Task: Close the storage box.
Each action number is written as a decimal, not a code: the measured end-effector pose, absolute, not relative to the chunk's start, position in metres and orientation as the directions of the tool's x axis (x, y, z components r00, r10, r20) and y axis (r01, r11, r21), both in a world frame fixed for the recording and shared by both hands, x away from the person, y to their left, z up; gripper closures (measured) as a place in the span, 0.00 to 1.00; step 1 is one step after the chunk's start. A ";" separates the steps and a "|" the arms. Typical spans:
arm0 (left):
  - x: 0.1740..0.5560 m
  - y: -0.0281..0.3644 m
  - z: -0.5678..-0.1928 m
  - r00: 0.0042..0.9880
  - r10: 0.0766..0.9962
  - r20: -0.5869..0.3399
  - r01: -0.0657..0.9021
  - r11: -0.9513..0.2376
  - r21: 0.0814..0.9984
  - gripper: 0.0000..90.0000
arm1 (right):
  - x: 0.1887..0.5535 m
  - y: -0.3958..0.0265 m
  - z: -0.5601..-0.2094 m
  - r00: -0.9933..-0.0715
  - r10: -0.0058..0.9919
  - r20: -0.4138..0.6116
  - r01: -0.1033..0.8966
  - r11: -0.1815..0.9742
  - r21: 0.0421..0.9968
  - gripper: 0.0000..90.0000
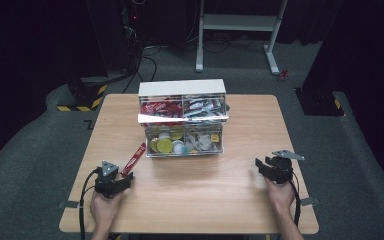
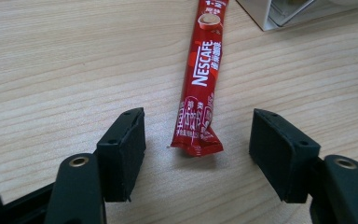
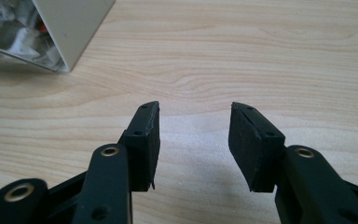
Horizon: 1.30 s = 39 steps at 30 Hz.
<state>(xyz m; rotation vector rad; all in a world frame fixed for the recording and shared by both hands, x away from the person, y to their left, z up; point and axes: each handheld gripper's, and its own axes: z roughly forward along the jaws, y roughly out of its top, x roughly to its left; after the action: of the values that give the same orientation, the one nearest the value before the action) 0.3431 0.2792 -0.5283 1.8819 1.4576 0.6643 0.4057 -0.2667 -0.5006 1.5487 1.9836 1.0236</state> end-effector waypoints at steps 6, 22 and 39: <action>0.343 0.279 -0.528 0.249 0.969 -0.002 0.634 -0.161 0.756 0.40 | 0.402 -0.265 -0.508 -0.279 0.958 0.069 0.644 0.134 0.753 0.57; 0.343 0.279 -0.528 0.248 0.969 -0.002 0.634 -0.161 0.756 0.40 | 0.399 -0.260 -0.521 -0.279 0.960 0.039 0.650 0.158 0.743 0.53; 0.343 0.279 -0.528 0.250 0.968 -0.003 0.635 -0.161 0.756 0.40 | 0.398 -0.256 -0.523 -0.290 0.957 -0.019 0.647 0.210 0.733 0.39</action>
<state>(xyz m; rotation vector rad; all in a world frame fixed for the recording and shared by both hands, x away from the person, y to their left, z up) 0.3428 0.2788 -0.5284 1.8806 1.4594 0.6629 0.3977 -0.2561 -0.5227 1.4821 2.0149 0.8632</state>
